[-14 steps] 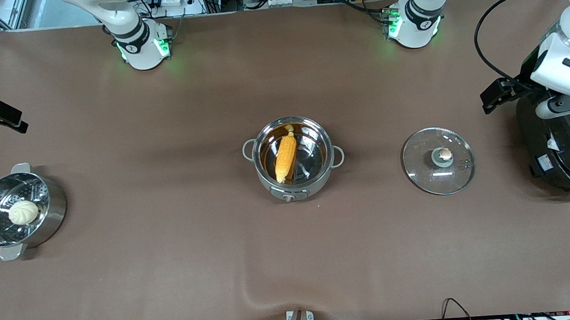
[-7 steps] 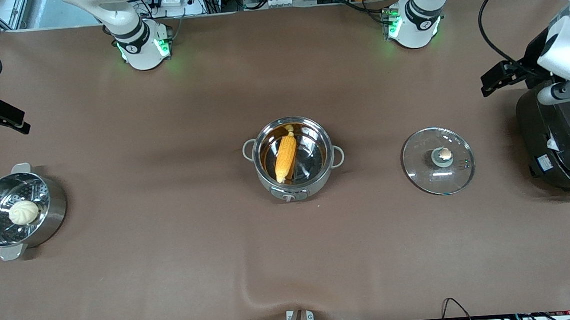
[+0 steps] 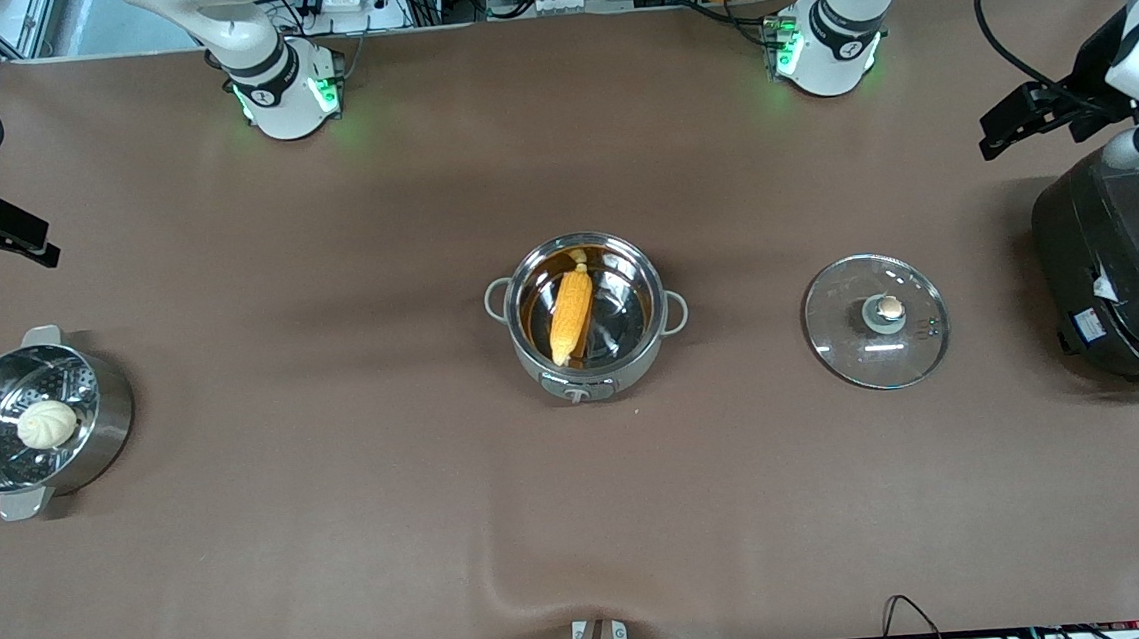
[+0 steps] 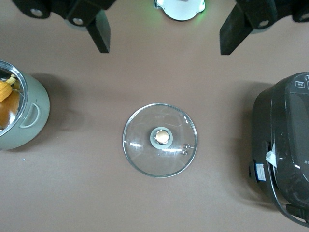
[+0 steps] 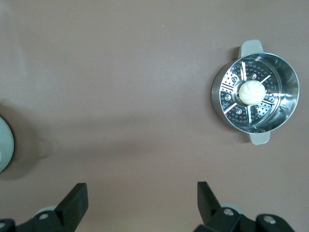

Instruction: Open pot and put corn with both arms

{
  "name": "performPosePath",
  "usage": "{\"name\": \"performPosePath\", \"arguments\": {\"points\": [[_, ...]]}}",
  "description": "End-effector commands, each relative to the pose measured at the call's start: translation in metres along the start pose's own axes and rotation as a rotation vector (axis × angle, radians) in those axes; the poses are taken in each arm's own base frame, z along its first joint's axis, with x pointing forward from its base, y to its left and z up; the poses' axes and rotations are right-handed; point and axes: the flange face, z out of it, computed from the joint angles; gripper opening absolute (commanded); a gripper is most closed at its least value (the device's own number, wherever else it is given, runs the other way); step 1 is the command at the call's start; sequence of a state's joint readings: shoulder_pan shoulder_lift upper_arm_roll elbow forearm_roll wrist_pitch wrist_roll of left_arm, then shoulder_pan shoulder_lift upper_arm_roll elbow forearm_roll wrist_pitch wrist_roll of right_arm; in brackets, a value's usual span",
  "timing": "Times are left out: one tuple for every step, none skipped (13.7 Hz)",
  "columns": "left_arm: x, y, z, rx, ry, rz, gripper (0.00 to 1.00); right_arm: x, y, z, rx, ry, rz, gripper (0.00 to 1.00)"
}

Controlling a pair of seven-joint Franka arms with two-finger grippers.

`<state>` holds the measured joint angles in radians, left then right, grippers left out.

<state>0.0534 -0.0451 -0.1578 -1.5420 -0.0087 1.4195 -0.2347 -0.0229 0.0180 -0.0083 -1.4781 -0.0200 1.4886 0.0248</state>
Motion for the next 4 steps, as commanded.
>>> {"name": "performPosePath", "arguments": {"points": [[-0.0047, -0.0018, -0.0048, -0.018, -0.005, 0.02, 1.0, -0.0003, 0.0021, -0.0041, 0.003, 0.006, -0.01, 1.0], [-0.0046, -0.0023, -0.0048, -0.013, -0.004, 0.021, 1.0, -0.0001, 0.0029, -0.0054, 0.004, 0.013, -0.008, 1.0], [-0.0051, -0.0006, -0.0047, -0.008, -0.003, 0.026, 1.0, 0.0002, 0.0037, -0.0057, 0.004, 0.016, -0.008, 1.0], [-0.0049, -0.0011, -0.0047, -0.004, -0.002, 0.028, 1.0, 0.0007, 0.0037, -0.0061, 0.004, 0.021, -0.008, 1.0]]}}
